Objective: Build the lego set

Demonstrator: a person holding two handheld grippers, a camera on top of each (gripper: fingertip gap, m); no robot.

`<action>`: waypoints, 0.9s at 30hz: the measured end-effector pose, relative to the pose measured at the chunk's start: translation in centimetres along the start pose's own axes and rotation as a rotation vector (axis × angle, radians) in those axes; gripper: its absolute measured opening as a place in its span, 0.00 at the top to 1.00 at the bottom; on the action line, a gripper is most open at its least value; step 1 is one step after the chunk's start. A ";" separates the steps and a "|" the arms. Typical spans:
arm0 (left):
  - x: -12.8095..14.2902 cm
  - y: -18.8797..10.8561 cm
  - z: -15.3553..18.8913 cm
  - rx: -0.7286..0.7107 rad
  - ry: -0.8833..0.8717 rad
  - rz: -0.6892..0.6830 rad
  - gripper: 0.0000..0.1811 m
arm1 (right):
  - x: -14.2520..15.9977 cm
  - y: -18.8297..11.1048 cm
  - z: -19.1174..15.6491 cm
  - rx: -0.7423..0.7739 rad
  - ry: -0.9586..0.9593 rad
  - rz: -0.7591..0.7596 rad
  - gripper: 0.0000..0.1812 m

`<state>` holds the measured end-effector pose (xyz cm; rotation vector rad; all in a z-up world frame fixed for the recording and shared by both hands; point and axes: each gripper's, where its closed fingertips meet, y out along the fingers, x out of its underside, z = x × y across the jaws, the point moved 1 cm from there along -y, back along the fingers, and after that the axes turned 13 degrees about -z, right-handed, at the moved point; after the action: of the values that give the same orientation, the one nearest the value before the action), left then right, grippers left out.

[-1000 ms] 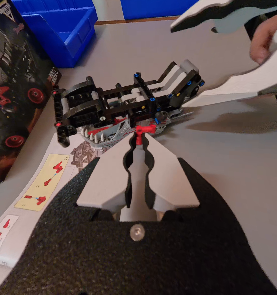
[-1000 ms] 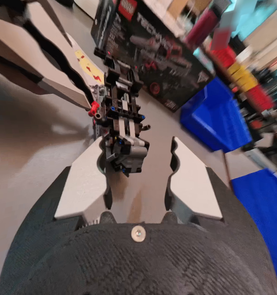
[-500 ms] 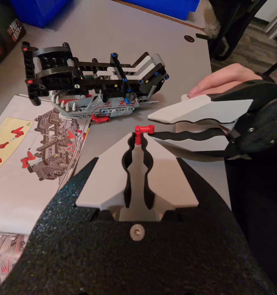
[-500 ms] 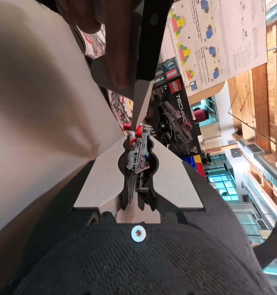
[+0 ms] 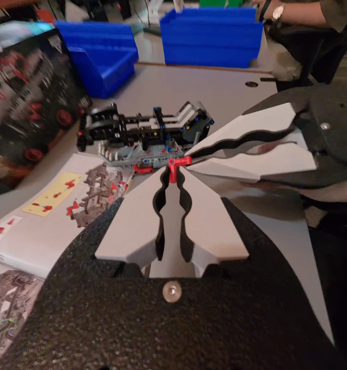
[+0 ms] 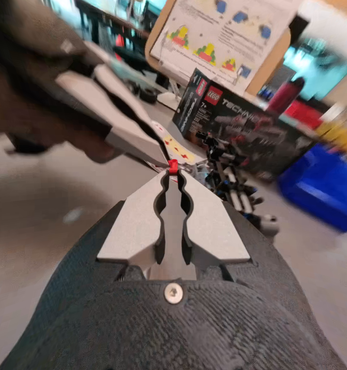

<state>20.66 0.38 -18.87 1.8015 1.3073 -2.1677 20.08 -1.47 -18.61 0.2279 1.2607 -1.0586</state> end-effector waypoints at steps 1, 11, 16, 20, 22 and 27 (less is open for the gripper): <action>-0.4 -0.2 0.0 -0.030 0.019 0.034 0.98 | -0.2 -0.1 0.2 -0.073 0.146 0.026 0.96; -0.7 -1.1 0.5 -0.030 0.062 0.068 0.95 | -1.3 -1.2 0.1 0.030 -0.084 0.146 0.97; 0.0 -1.4 0.6 0.014 0.074 0.006 0.89 | -1.6 -1.3 -0.9 0.243 -0.540 0.111 0.97; 0.4 -1.9 0.6 0.056 0.113 -0.013 0.90 | -1.6 -1.4 -1.6 0.285 -0.693 0.131 0.97; 0.6 -2.2 0.7 0.074 0.142 -0.014 0.90 | -1.5 -1.6 -1.6 0.294 -0.741 0.140 0.97; 0.5 -2.4 1.2 0.031 0.250 -0.018 0.89 | -1.7 -2.1 -2.1 0.275 -0.765 0.181 0.97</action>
<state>18.28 1.44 -17.92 2.1382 1.3433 -2.0341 17.28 -0.33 -17.07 0.1198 0.3998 -1.0178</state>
